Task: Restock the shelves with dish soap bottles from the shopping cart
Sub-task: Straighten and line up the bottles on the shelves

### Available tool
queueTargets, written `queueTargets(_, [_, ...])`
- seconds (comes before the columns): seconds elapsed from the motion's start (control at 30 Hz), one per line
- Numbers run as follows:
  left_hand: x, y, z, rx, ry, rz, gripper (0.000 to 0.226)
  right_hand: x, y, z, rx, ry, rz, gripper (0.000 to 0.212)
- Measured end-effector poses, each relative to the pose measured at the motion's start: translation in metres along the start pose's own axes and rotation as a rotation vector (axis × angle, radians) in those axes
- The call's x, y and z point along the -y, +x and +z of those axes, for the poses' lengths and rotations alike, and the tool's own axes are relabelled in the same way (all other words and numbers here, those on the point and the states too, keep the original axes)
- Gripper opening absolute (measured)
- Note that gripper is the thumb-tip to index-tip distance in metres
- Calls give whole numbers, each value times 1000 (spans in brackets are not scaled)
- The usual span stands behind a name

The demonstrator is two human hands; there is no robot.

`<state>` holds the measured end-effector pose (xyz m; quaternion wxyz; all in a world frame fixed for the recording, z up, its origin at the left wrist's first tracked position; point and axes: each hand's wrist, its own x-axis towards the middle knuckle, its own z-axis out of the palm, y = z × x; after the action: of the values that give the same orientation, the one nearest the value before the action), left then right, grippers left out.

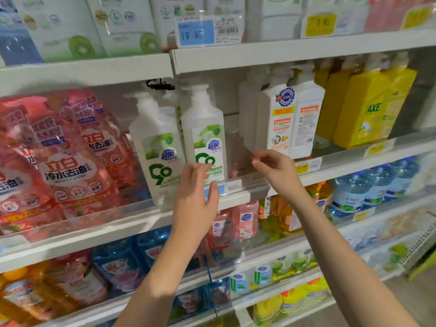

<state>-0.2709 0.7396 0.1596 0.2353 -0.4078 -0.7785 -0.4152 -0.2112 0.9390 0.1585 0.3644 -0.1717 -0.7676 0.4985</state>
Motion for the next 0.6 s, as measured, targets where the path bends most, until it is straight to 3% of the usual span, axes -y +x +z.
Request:
queueTargets(0.07, [-17,9,16,239,-35,21,35,-8,9,-21,-68,-24,11,9])
queueTargets(0.13, [-29,23,37,363,-73,11,41,-13,20,-44,-152,-51,4,7])
queueTargets(0.3, [-53,74,98,432,-192,-225,54,-38,61,-100,-278,-158,-3,20])
queueTargets(0.4, [-58,101,138,415,-362,-402,56,-56,90,-130,-198,-235,28,33])
queueTargets(0.6, [-56,135,193,301,-508,-632,35,-79,138,-150,191,-126,140,49])
